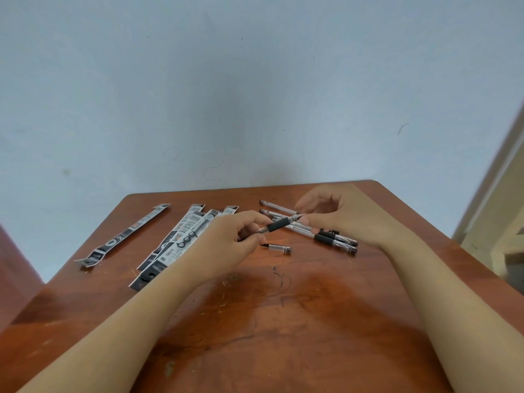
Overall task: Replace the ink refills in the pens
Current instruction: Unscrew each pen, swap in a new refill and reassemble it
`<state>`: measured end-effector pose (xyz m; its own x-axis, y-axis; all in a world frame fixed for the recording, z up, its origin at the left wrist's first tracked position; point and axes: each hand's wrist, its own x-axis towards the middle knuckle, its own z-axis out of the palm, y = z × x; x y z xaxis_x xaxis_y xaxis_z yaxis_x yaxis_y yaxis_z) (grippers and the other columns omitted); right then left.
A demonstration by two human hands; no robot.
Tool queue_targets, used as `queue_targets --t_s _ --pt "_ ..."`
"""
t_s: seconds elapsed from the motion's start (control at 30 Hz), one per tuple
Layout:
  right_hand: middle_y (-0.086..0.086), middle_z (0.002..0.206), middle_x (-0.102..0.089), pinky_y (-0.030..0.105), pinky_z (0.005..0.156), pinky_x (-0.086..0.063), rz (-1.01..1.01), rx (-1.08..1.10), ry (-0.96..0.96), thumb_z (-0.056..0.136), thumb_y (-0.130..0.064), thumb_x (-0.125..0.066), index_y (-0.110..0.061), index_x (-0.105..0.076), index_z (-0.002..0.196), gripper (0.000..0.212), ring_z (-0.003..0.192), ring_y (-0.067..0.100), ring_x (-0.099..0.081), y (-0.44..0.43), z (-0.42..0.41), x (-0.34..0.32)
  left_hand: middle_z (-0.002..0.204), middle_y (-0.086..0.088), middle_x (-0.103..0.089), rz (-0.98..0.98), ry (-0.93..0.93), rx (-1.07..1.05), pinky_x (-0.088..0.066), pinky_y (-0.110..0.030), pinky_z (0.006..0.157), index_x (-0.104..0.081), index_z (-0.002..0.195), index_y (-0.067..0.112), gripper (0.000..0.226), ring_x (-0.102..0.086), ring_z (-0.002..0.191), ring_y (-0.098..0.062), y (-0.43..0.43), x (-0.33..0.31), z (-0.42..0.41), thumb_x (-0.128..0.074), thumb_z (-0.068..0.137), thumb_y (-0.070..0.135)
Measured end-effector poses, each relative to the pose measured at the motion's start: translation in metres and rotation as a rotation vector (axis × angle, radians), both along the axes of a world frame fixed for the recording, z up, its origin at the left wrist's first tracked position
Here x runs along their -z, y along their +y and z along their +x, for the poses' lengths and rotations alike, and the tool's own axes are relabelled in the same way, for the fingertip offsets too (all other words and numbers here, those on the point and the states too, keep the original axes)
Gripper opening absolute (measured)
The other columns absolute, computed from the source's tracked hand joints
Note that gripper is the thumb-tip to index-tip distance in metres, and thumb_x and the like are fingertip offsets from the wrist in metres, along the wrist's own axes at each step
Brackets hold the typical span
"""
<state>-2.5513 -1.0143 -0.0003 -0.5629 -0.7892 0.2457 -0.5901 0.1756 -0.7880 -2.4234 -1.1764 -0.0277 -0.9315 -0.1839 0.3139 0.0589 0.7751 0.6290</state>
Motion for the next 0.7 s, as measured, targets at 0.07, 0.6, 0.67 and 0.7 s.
queue_targets --t_s 0.07,0.6,0.67,0.7 --pt "-0.018 0.055 -0.063 0.007 0.058 -0.043 -0.001 -0.006 0.006 0.077 -0.012 -0.07 -0.027 -0.064 0.07 0.018 0.054 -0.005 -0.056 -0.0011 0.0008 0.0013 0.071 0.012 -0.058 -0.002 -0.001 0.002 -0.041 -0.007 0.06 -0.059 0.106 0.026 0.024 -0.051 0.061 -0.001 -0.0002 0.0 0.0001 -0.056 0.087 0.011" --pt "-0.014 0.054 -0.064 0.018 0.062 -0.045 0.068 -0.047 0.046 0.08 -0.019 -0.068 -0.028 -0.062 0.073 0.013 0.057 0.003 -0.06 -0.0035 0.0004 0.0075 0.07 0.011 -0.059 -0.006 -0.008 0.015 -0.04 -0.01 0.059 -0.051 0.09 0.045 0.033 -0.05 0.062 0.002 0.0001 0.0 0.0 -0.057 0.086 0.013" --pt "-0.011 0.056 -0.064 0.014 0.059 -0.044 0.076 -0.038 0.05 0.083 -0.021 -0.065 -0.026 -0.061 0.07 0.014 0.056 0.003 -0.059 -0.0052 0.0017 0.0081 0.07 0.012 -0.058 -0.019 -0.011 0.016 -0.039 -0.01 0.059 -0.052 0.092 0.044 0.031 -0.05 0.062 0.003 -0.0002 0.0005 0.0001 -0.057 0.086 0.014" --pt "-0.009 0.058 -0.064 0.012 0.057 -0.044 0.081 -0.035 0.049 0.085 -0.024 -0.062 -0.025 -0.062 0.069 0.015 0.057 0.004 -0.06 -0.0063 0.0023 0.0087 0.07 0.013 -0.058 -0.018 -0.011 0.016 -0.039 -0.009 0.058 -0.055 0.095 0.04 0.028 -0.05 0.062 0.003 -0.0006 0.0008 0.0 -0.057 0.086 0.014"
